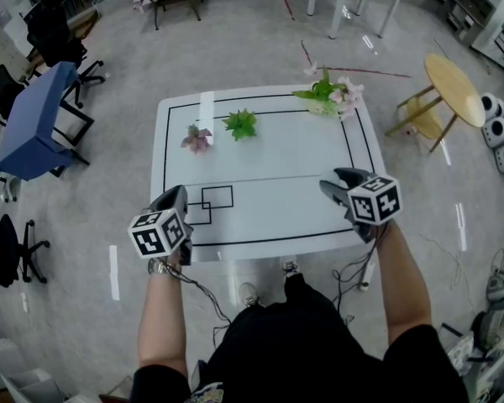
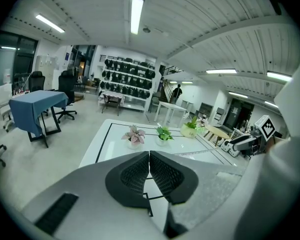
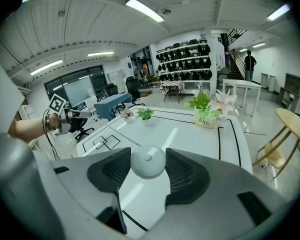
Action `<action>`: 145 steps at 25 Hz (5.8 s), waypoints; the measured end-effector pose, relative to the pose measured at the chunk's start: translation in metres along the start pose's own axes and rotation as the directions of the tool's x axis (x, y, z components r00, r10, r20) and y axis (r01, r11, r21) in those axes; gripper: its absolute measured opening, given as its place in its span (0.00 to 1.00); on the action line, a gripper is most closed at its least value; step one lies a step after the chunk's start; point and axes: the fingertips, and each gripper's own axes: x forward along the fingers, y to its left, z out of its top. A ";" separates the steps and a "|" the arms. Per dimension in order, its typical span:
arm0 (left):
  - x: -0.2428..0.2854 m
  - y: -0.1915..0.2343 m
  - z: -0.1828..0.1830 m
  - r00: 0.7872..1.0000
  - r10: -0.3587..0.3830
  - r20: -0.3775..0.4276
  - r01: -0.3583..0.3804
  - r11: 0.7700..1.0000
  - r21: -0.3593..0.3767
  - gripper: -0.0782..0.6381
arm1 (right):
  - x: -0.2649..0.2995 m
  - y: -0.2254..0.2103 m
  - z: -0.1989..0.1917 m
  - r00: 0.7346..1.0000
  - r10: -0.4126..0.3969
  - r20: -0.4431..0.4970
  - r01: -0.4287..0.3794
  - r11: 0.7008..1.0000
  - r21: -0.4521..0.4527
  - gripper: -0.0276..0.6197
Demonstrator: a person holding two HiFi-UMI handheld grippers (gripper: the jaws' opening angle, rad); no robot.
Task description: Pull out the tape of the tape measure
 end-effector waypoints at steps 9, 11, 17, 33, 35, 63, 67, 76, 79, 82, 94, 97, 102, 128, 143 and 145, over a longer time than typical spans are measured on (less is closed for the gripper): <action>0.024 0.005 -0.011 0.999 0.011 -0.049 -0.010 1.000 0.005 0.12 | 0.017 -0.015 -0.003 1.000 -0.015 -0.023 0.015 1.000 -0.001 0.38; 0.031 0.007 -0.014 0.998 0.013 -0.062 -0.012 1.000 0.005 0.12 | 0.023 -0.020 -0.005 0.999 -0.019 -0.031 0.019 1.000 0.001 0.38; 0.054 0.015 -0.026 0.994 0.022 -0.105 -0.022 1.000 -0.001 0.12 | 0.044 -0.033 -0.013 0.998 -0.019 -0.062 0.020 1.000 0.012 0.37; 0.101 0.029 -0.057 0.978 0.052 -0.202 -0.054 0.999 -0.007 0.12 | 0.094 -0.061 -0.037 0.991 -0.024 -0.130 0.028 0.999 0.024 0.37; 0.105 0.031 -0.060 0.975 0.054 -0.214 -0.056 0.998 -0.005 0.12 | 0.099 -0.064 -0.040 0.990 -0.030 -0.136 0.033 0.999 0.019 0.38; 0.135 0.043 -0.097 0.947 0.078 -0.312 -0.065 0.997 0.052 0.12 | 0.130 -0.073 -0.072 0.979 -0.103 -0.174 0.099 0.994 -0.035 0.38; 0.137 0.044 -0.099 0.945 0.075 -0.317 -0.062 0.997 0.053 0.12 | 0.131 -0.073 -0.072 0.978 -0.117 -0.175 0.108 0.992 -0.061 0.38; 0.136 0.044 -0.100 0.947 0.067 -0.315 -0.052 0.997 0.056 0.12 | 0.131 -0.072 -0.073 0.973 -0.138 -0.183 0.122 0.988 -0.098 0.38; 0.136 0.043 -0.100 0.948 0.068 -0.310 -0.052 0.997 0.060 0.12 | 0.132 -0.072 -0.073 0.974 -0.142 -0.179 0.126 0.987 -0.101 0.38; 0.137 0.043 -0.100 0.948 0.073 -0.310 -0.055 0.996 0.067 0.12 | 0.132 -0.072 -0.073 0.973 -0.145 -0.179 0.128 0.986 -0.103 0.38; 0.136 0.042 -0.101 0.951 0.073 -0.301 -0.055 0.996 0.070 0.12 | 0.133 -0.072 -0.073 0.973 -0.144 -0.183 0.126 0.986 -0.109 0.38; 0.136 0.041 -0.100 0.954 0.068 -0.292 -0.050 0.996 0.071 0.12 | 0.132 -0.072 -0.073 0.972 -0.143 -0.184 0.124 0.986 -0.110 0.38; 0.136 0.037 -0.100 0.958 0.060 -0.280 -0.041 0.996 0.074 0.17 | 0.133 -0.071 -0.073 0.973 -0.137 -0.187 0.117 0.987 -0.115 0.39; 0.118 0.010 -0.066 0.982 -0.009 -0.188 0.028 0.995 0.097 0.29 | 0.117 -0.057 -0.046 0.987 -0.130 -0.093 0.114 0.981 -0.157 0.46; 0.005 -0.037 0.039 0.985 -0.112 0.128 0.077 0.965 0.249 0.29 | 0.020 0.028 0.067 0.917 -0.203 0.345 0.281 0.940 -0.195 0.39; -0.016 -0.042 0.050 0.977 -0.124 0.172 0.073 0.958 0.277 0.29 | 0.000 0.044 0.081 0.883 -0.222 0.414 0.331 0.920 -0.211 0.38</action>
